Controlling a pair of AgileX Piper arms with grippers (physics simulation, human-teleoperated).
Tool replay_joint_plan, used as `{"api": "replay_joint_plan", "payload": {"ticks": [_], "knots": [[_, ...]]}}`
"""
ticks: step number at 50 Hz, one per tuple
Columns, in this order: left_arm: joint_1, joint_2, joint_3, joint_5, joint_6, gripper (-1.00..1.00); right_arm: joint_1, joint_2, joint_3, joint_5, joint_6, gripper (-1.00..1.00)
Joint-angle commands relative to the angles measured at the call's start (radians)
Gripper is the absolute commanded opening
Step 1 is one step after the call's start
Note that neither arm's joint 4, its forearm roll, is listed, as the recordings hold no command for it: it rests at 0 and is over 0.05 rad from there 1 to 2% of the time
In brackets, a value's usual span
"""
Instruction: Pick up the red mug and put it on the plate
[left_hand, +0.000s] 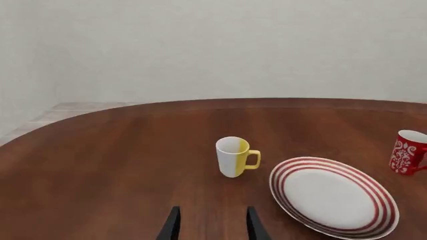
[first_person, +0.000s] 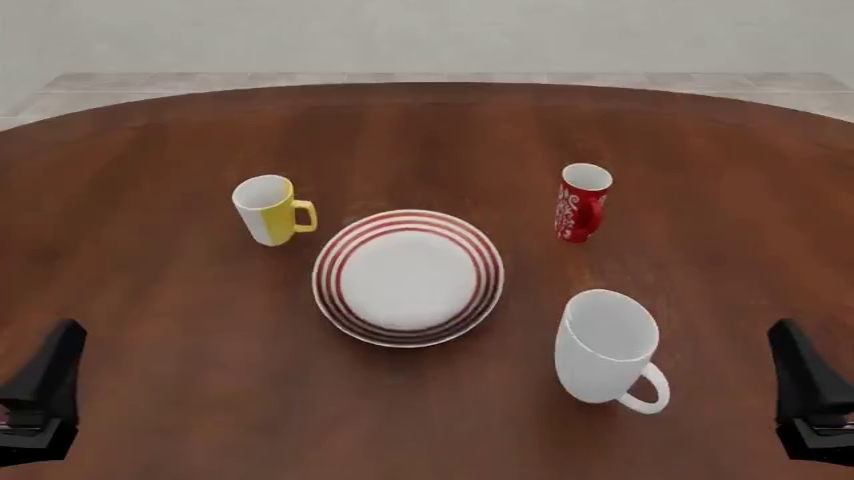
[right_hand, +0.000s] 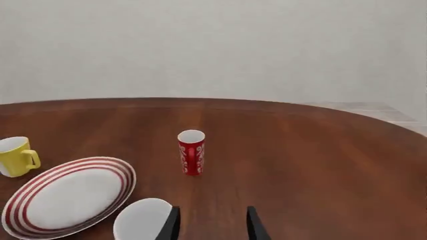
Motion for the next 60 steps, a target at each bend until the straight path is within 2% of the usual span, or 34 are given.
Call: {"api": "replay_joint_plan", "payload": {"ticks": [1,20,30,37,44,47,49,53,57,58,60], "knots": [[0.0,0.0,0.0,0.0,0.0,1.0,-0.004,0.004,-0.003,0.004,-0.01,1.0],[0.0,0.0,0.0,0.0,0.0,1.0,0.006,0.029,-0.001,-0.015,-0.014,1.0],[0.0,0.0,0.0,0.0,0.0,1.0,-0.017,0.069,-0.019,-0.029,0.005,1.0],[0.0,0.0,0.0,0.0,0.0,1.0,0.021,0.141,-0.122,0.006,-0.01,1.0],[0.0,0.0,0.0,0.0,0.0,1.0,0.029,0.22,-0.204,0.026,0.003,1.0],[0.0,0.0,0.0,0.0,0.0,1.0,0.041,0.304,-0.253,0.033,0.011,1.0],[0.0,0.0,0.0,0.0,0.0,1.0,0.024,0.32,-0.285,0.046,-0.01,1.0],[0.0,0.0,0.0,0.0,0.0,1.0,0.046,0.367,-0.354,0.079,0.032,1.0],[0.0,0.0,0.0,0.0,0.0,1.0,0.034,0.437,-0.417,0.091,0.01,1.0],[0.0,0.0,0.0,0.0,0.0,1.0,0.027,0.461,-0.43,0.094,-0.017,1.0],[0.0,0.0,0.0,0.0,0.0,1.0,0.037,0.474,-0.455,0.098,-0.007,1.0]]}}
